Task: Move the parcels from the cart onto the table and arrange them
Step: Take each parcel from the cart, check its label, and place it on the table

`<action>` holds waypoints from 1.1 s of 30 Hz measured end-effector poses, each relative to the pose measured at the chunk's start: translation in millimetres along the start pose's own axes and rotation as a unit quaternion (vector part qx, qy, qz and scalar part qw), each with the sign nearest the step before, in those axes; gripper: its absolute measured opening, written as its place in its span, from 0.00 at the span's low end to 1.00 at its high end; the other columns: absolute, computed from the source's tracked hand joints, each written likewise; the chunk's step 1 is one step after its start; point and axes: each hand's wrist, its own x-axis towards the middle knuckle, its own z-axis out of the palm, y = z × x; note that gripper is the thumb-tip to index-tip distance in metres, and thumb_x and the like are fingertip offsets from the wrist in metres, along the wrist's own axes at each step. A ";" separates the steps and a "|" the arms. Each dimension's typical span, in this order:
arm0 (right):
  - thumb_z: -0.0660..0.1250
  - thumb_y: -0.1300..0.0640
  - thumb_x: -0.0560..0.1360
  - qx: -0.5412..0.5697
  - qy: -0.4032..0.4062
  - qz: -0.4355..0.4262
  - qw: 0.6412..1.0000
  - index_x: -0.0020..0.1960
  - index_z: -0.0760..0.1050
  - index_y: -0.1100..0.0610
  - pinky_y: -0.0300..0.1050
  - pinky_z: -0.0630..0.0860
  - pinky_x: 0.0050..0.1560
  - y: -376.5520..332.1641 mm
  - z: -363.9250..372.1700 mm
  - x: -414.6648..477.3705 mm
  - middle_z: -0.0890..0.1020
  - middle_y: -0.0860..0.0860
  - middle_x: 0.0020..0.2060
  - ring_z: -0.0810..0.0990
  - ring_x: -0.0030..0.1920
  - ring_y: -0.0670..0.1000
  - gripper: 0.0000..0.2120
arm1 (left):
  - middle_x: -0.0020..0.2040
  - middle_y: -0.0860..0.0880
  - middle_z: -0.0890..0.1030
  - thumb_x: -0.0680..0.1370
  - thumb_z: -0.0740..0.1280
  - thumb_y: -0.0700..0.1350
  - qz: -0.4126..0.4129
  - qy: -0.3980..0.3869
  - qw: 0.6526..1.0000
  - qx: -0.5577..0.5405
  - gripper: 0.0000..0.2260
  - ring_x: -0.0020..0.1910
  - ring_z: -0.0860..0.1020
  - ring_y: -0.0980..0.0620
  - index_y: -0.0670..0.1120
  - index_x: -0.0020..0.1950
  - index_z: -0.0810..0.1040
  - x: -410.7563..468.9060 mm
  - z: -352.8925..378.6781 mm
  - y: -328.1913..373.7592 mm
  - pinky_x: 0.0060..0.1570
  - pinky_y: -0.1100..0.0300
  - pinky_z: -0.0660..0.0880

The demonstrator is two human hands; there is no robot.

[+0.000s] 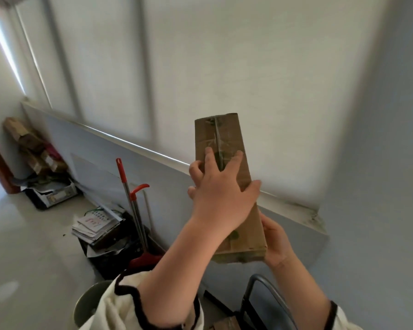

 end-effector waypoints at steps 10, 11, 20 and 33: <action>0.64 0.59 0.76 -0.388 0.036 -0.082 0.917 0.65 0.70 0.39 0.46 0.79 0.52 -89.6 78.7 -2.2 0.81 0.41 0.54 0.81 0.54 0.44 0.22 | 0.56 0.54 0.82 0.78 0.62 0.41 -0.072 -0.006 0.841 -0.536 0.20 0.57 0.79 0.53 0.61 0.66 0.70 21.1 -37.3 -82.4 0.57 0.46 0.74; 0.64 0.59 0.77 -0.416 0.036 -0.083 0.905 0.64 0.70 0.37 0.44 0.78 0.53 -87.9 86.6 -2.9 0.81 0.38 0.52 0.80 0.53 0.42 0.22 | 0.56 0.52 0.82 0.78 0.61 0.40 -0.086 -0.010 0.828 -0.554 0.20 0.58 0.78 0.50 0.60 0.66 0.71 20.0 -32.0 -88.4 0.60 0.42 0.72; 0.66 0.62 0.76 -0.403 0.045 -0.076 0.911 0.63 0.68 0.37 0.44 0.79 0.51 -82.8 87.3 1.9 0.76 0.44 0.60 0.79 0.57 0.46 0.24 | 0.58 0.55 0.80 0.75 0.66 0.38 -0.064 0.050 0.863 -0.499 0.25 0.56 0.79 0.57 0.63 0.65 0.68 13.6 -36.7 -93.8 0.58 0.52 0.75; 0.68 0.66 0.73 -0.692 0.052 -0.236 0.680 0.73 0.62 0.54 0.41 0.75 0.60 -40.3 45.9 26.8 0.70 0.49 0.60 0.73 0.55 0.43 0.32 | 0.51 0.65 0.74 0.68 0.76 0.42 0.006 0.142 0.973 -0.183 0.20 0.53 0.73 0.60 0.59 0.53 0.73 13.2 -17.3 -118.9 0.50 0.67 0.69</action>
